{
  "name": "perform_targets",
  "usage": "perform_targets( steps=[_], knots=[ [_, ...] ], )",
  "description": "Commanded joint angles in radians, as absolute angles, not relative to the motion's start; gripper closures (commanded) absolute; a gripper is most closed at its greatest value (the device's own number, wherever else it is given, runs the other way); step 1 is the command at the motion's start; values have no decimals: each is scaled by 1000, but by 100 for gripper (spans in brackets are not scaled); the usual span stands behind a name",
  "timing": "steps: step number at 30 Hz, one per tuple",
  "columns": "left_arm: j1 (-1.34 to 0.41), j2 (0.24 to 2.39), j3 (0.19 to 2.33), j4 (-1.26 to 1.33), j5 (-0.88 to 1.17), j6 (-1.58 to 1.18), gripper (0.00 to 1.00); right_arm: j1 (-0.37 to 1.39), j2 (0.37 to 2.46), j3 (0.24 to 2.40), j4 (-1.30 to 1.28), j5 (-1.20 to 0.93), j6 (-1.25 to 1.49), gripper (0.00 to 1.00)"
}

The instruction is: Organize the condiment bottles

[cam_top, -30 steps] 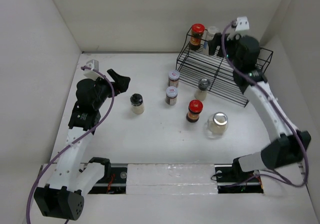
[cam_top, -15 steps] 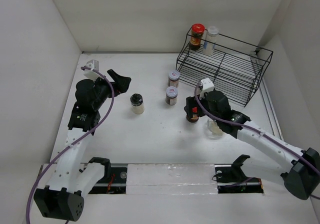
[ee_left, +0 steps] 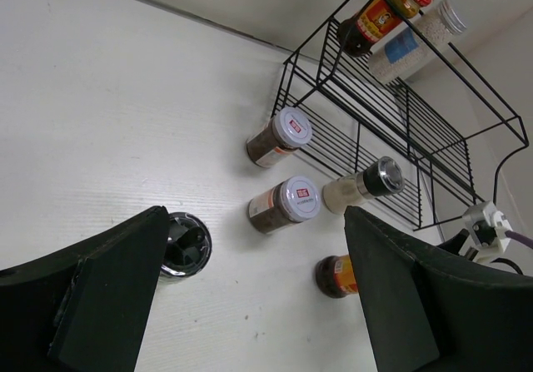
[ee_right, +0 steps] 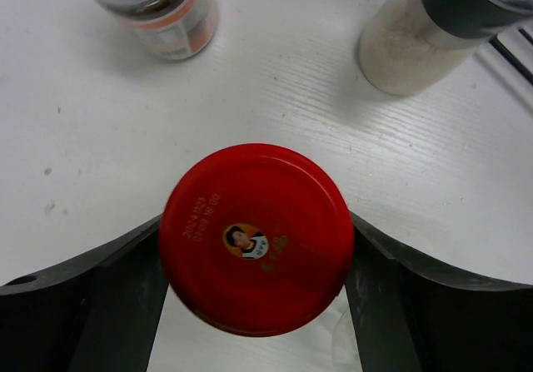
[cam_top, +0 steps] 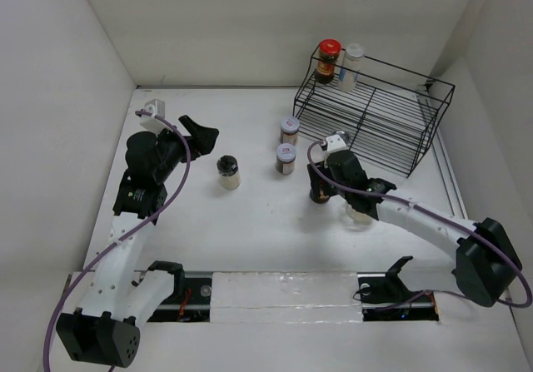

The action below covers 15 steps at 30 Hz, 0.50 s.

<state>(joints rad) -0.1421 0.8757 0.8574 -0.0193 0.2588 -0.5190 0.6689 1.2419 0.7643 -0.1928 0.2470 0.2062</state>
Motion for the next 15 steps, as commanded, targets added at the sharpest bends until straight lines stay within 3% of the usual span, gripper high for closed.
perform_targets(
  steps=[1, 4, 5, 7, 12, 15],
  knots=[
    [-137, 867, 870, 17, 267, -525, 18, 681, 1268, 810, -121, 262, 209, 23],
    [-137, 867, 870, 17, 267, -525, 18, 693, 1269, 810, -71, 296, 209, 30],
    [-137, 867, 870, 17, 267, -525, 18, 702, 1258, 822, -42, 307, 200, 39],
    [-137, 867, 870, 17, 276, -525, 18, 713, 1258, 854, -41, 337, 190, 44],
    [-137, 867, 870, 26, 295, -525, 18, 750, 1206, 984, 110, 348, 86, 46],
    [-137, 867, 870, 35, 295, -525, 18, 695, 1244, 1148, 146, 249, 64, 45]
  ],
)
